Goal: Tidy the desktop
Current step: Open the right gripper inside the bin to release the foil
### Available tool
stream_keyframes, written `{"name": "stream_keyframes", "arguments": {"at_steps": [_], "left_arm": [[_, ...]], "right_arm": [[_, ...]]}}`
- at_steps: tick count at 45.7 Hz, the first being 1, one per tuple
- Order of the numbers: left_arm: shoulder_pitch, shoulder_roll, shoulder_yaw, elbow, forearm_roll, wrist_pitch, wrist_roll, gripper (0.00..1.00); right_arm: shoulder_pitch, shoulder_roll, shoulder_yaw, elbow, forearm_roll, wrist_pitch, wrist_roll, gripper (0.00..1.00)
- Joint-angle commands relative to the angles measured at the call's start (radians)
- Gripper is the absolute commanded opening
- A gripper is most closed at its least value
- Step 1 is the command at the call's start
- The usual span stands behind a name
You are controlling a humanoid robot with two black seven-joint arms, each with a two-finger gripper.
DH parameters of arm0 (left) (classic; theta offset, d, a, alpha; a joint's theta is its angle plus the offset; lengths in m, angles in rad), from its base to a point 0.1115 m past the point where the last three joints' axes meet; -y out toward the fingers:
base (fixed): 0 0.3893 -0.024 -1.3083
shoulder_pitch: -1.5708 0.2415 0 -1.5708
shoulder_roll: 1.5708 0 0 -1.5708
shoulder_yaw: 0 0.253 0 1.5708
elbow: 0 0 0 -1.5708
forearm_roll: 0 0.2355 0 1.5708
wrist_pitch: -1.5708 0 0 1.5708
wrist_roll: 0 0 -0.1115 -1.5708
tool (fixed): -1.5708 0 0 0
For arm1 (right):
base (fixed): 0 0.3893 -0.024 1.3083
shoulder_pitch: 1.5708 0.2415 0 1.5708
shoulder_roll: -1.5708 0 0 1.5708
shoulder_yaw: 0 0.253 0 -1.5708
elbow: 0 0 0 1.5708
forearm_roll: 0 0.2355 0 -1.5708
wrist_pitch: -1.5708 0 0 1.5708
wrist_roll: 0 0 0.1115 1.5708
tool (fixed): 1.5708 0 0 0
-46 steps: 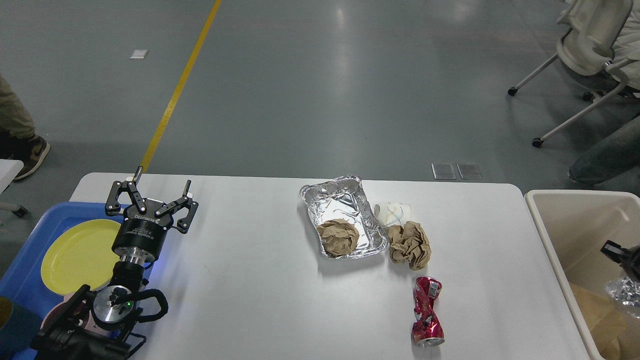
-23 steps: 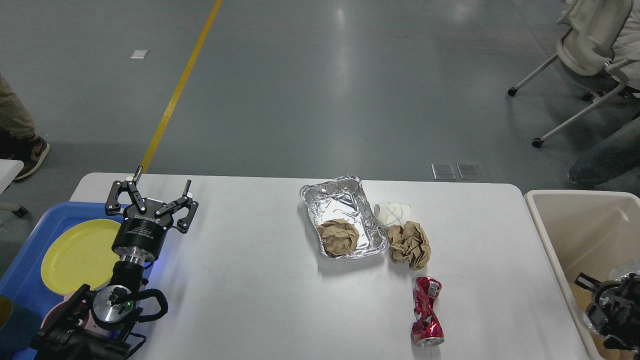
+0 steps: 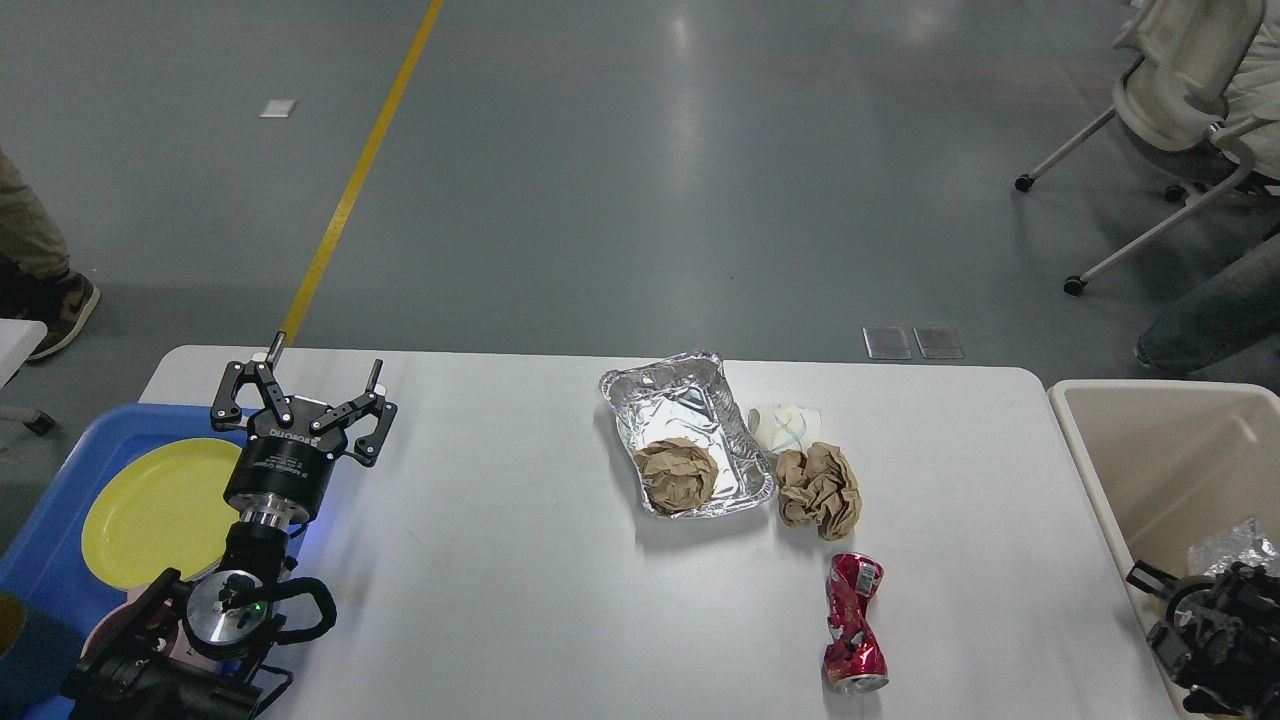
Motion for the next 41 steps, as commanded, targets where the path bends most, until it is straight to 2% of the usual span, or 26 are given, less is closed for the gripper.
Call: {"name": "stream_keyframes", "arguments": {"at_steps": [1,3,5,7,11,41], "left_arm": [[0.000,0.001,0.000,0.001,0.000,0.000,0.000,0.96],[0.000,0.001,0.000,0.001,0.000,0.000,0.000,0.96],[0.000,0.000,0.000,-0.001,0.000,0.000,0.000,0.96],[0.000,0.001,0.000,-0.001,0.000,0.000,0.000,0.96],[0.000,0.001,0.000,-0.001,0.000,0.000,0.000,0.96],[0.000,0.000,0.000,-0.001,0.000,0.000,0.000,0.96]], "right_arm": [[0.000,0.000,0.004,0.001,0.000,-0.076,0.001,0.47],[-0.002,0.000,0.004,0.003,0.000,-0.105,0.003,0.66],[-0.003,0.000,0.004,0.003,0.000,-0.125,0.003,0.80],[-0.006,0.000,0.003,0.005,0.000,-0.137,0.003,0.89],[-0.006,-0.001,0.003,0.006,0.000,-0.139,0.003,0.99],[0.049,-0.038,-0.006,0.058,-0.003,-0.117,0.006,1.00]]}}
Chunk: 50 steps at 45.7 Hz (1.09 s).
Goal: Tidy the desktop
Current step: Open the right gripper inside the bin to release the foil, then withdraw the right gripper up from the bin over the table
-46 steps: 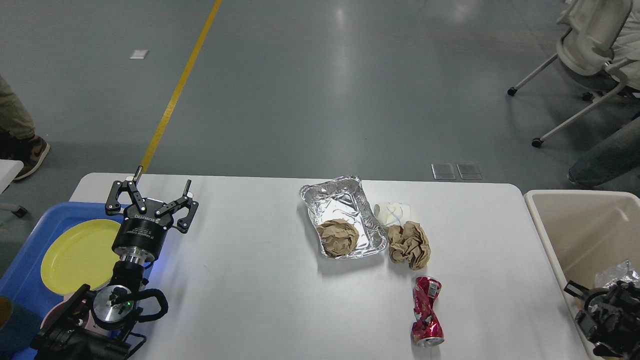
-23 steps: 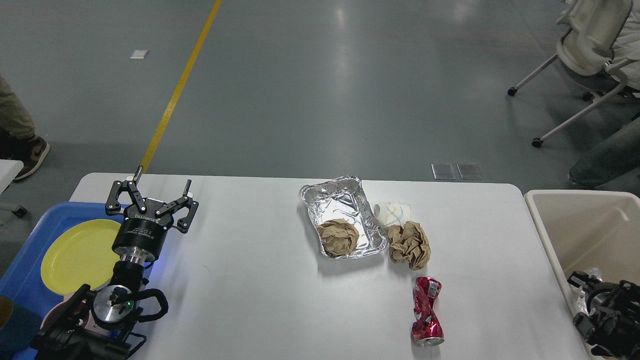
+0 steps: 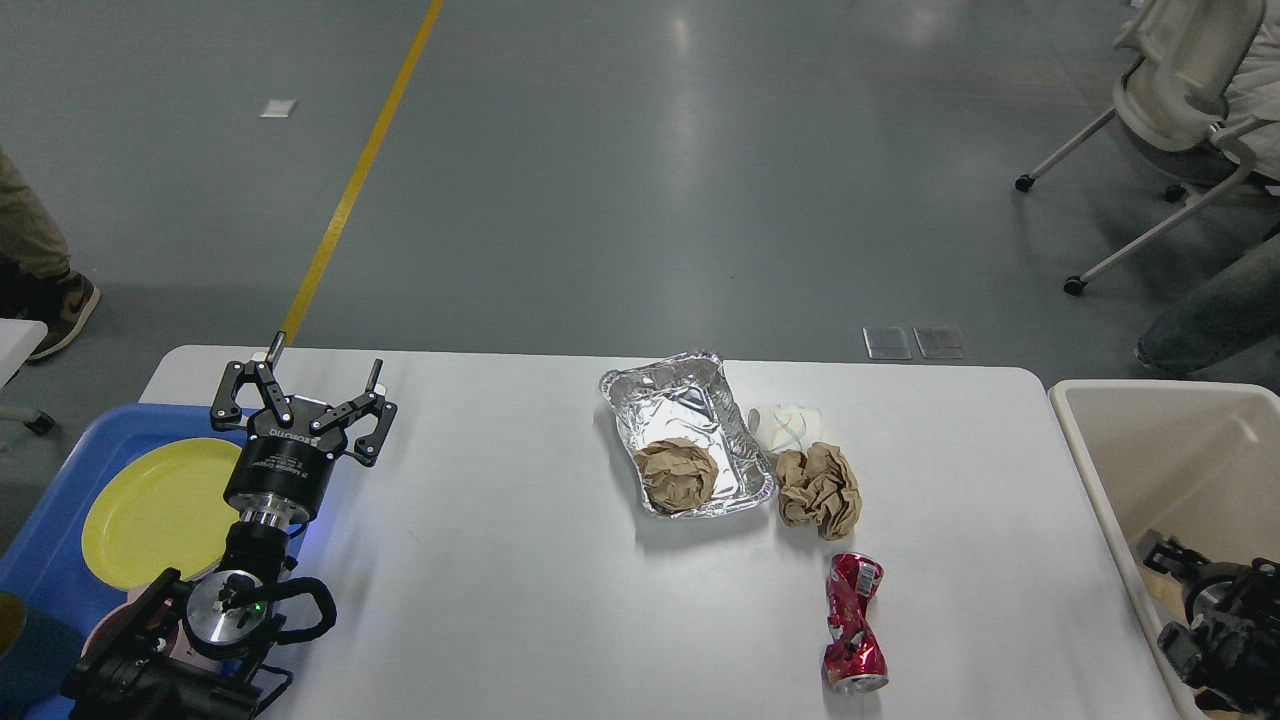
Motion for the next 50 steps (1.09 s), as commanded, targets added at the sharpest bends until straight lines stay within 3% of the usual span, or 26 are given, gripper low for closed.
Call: {"name": "stream_keyframes", "arguments": {"at_steps": [1,13,21,29,43,50], "left_arm": [[0.000,-0.001,0.000,0.000,0.000,0.000,0.000,0.96],[0.000,-0.001,0.000,0.000,0.000,0.000,0.000,0.96],[0.000,-0.001,0.000,0.002,0.000,0.000,0.000,0.96],[0.000,-0.001,0.000,0.000,0.000,0.000,0.000,0.96],[0.000,0.001,0.000,0.000,0.000,0.000,0.000,0.96],[0.000,-0.001,0.000,0.002,0.000,0.000,0.000,0.96]], "right_arm": [[0.052,-0.016,-0.003,0.049,-0.003,0.020,-0.001,1.00],[0.419,-0.191,-0.021,0.377,-0.029,0.304,-0.026,1.00],[0.747,-0.250,-0.187,0.606,-0.064,0.471,-0.061,1.00],[1.054,-0.228,-0.350,0.839,-0.062,0.621,-0.063,1.00],[1.532,-0.096,-0.411,1.104,-0.056,0.979,-0.080,1.00],[1.735,-0.085,-0.411,1.305,-0.055,1.028,-0.080,1.00]]}}
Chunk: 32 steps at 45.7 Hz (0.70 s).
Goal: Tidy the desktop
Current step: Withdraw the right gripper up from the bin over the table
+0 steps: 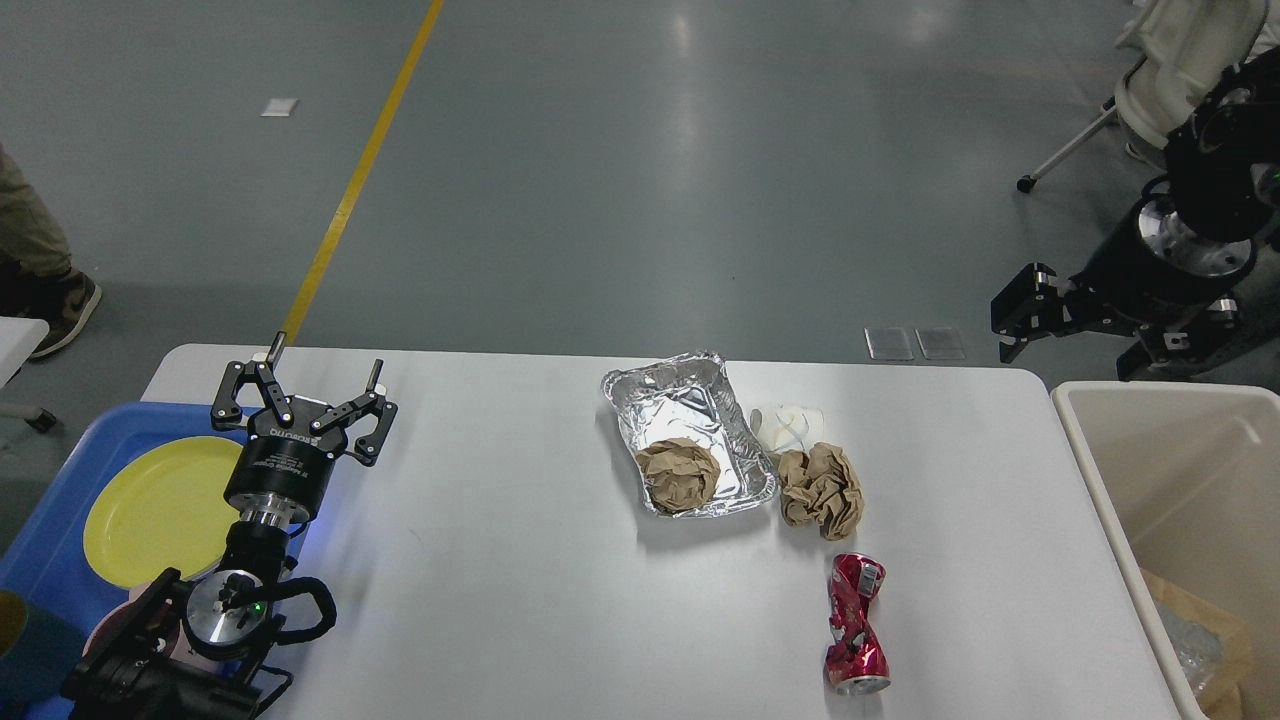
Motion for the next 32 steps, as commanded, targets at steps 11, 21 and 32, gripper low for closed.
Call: {"name": "stream_keyframes", "arguments": {"at_steps": [11,21,32], "left_arm": [[0.002,0.001,0.000,0.001,0.000,0.000,0.000,0.96],[0.000,0.001,0.000,0.001,0.000,0.000,0.000,0.96],[0.002,-0.001,0.000,0.001,0.000,0.000,0.000,0.96]], "right_arm": [[0.434,0.011,-0.001,0.438,0.050,0.009,0.000,1.00],[0.496,0.022,0.013,0.518,0.090,0.005,0.003,1.00],[0.499,0.025,0.017,0.514,0.092,0.011,0.008,1.00]]}}
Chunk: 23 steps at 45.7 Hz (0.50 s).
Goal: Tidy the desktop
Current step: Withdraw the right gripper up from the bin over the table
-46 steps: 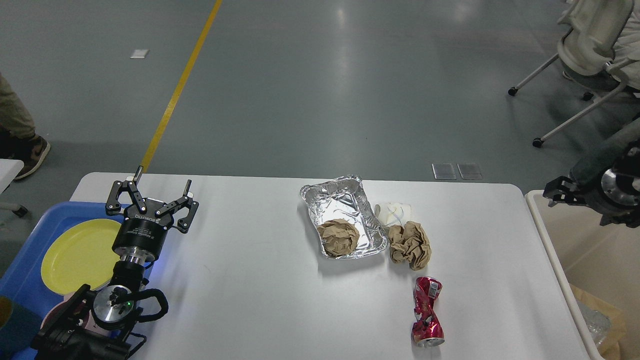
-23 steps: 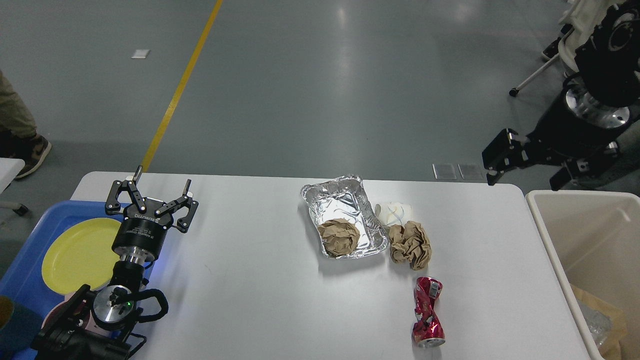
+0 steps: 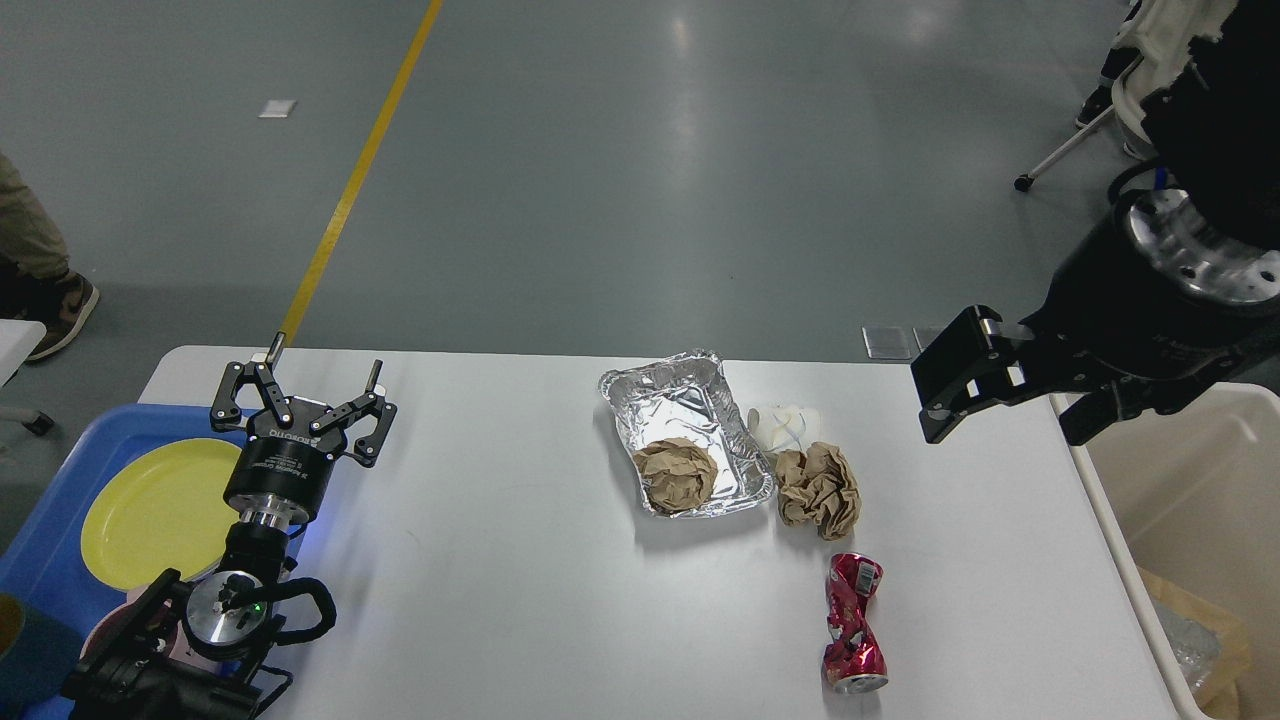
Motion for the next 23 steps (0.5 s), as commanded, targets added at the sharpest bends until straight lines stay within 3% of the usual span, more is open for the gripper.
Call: {"name": "stream_keyframes", "arguments": {"at_steps": [1,11,23], "left_arm": [[-0.001,0.000,0.000,0.000,0.000,0.000,0.000,0.96],[-0.001,-0.001,0.000,0.000,0.000,0.000,0.000,0.96],[-0.001,-0.001,0.000,0.000,0.000,0.000,0.000,0.96]], "right_arm": [[0.002,0.003,0.008,-0.006,0.001,-0.009,0.001,1.00],[-0.020,0.029,0.046,-0.038,0.002,-0.040,0.001,1.00],[-0.237,0.078,0.167,-0.110,0.001,-0.310,-0.007,1.00]]}}
